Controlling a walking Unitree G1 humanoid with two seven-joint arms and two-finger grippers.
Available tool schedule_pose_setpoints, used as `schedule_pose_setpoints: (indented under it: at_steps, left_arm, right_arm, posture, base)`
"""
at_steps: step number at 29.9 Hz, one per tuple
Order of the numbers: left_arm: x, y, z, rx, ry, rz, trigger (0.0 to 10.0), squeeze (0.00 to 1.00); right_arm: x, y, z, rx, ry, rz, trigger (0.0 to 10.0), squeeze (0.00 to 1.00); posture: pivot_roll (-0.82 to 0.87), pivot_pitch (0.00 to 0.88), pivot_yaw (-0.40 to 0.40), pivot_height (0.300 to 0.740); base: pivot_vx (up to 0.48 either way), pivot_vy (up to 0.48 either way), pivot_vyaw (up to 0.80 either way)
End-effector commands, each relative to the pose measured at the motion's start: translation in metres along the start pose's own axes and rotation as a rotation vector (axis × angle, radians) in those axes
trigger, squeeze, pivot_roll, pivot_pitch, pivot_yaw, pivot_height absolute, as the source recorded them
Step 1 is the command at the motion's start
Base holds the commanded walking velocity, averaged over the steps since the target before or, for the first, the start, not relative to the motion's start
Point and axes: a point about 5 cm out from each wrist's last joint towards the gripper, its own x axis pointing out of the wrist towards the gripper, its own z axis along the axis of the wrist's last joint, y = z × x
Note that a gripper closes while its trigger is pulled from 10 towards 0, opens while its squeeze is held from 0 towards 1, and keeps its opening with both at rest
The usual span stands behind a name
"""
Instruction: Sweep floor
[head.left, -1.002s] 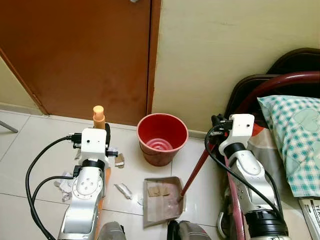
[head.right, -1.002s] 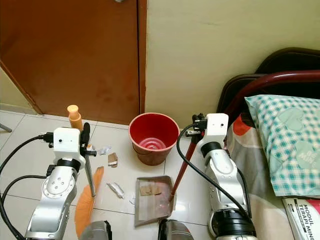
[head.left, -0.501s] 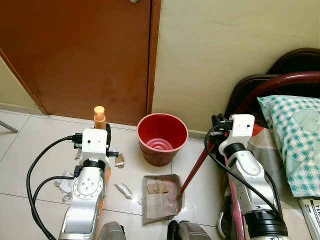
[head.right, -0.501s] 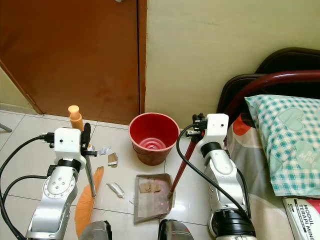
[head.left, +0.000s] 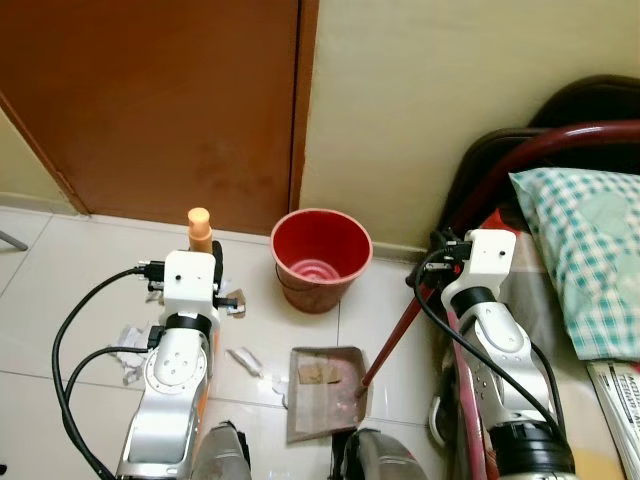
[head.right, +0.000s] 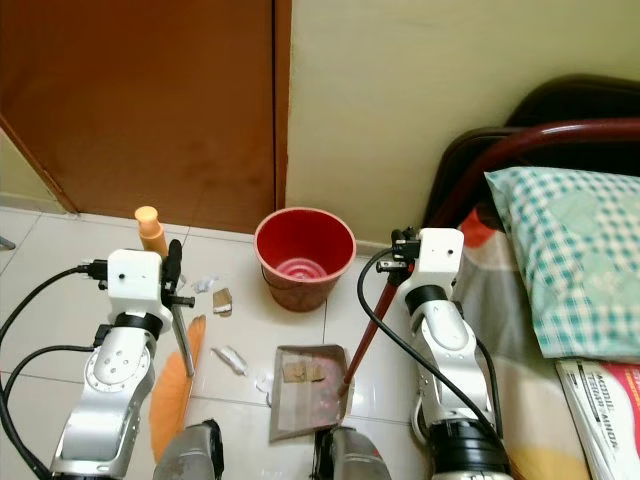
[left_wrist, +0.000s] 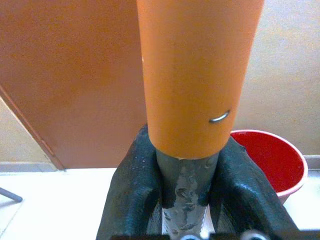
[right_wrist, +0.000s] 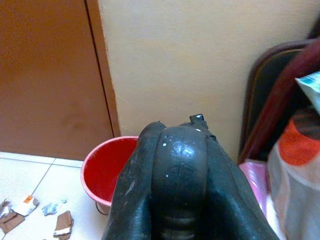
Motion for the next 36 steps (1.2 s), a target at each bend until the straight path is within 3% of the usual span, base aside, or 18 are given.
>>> schedule_pose_setpoints:
  at_steps: [1, 18, 28, 32, 36]
  left_arm:
    - [-0.003, -0.001, -0.001, -0.004, 0.014, -0.009, 10.0, 0.00]
    - [-0.001, 0.001, 0.003, 0.005, 0.013, -0.010, 10.0, 0.00]
    - [-0.013, 0.003, -0.005, -0.012, 0.029, 0.000, 10.0, 0.00]
    - [-0.014, 0.002, -0.009, -0.007, 0.034, -0.007, 10.0, 0.00]
    - [-0.008, 0.004, -0.010, -0.012, 0.032, 0.015, 10.0, 0.00]
  right_arm:
    - [-0.001, -0.004, 0.006, -0.003, -0.031, -0.014, 10.0, 0.00]
    - [0.003, -0.011, 0.013, -0.006, -0.057, -0.047, 10.0, 0.00]
    - [0.004, -0.013, 0.022, 0.019, -0.084, -0.064, 10.0, 0.00]
    - [0.010, -0.008, 0.034, 0.050, -0.129, -0.060, 10.0, 0.00]
    - [0.025, -0.002, 0.061, 0.077, -0.202, -0.037, 10.0, 0.00]
  posture:
    - [0.07, 0.123, -0.056, 0.740]
    - [0.07, 0.120, -0.048, 0.740]
    - [0.05, 0.076, -0.040, 0.740]
    - [0.05, 0.049, -0.035, 0.740]
    - [0.04, 0.043, -0.039, 0.740]
  base:
    - [-0.285, 0.000, 0.00]
    - [-0.016, 0.000, 0.00]
    - [0.000, 0.000, 0.00]
    - [0.000, 0.000, 0.00]
    - [0.000, 0.000, 0.00]
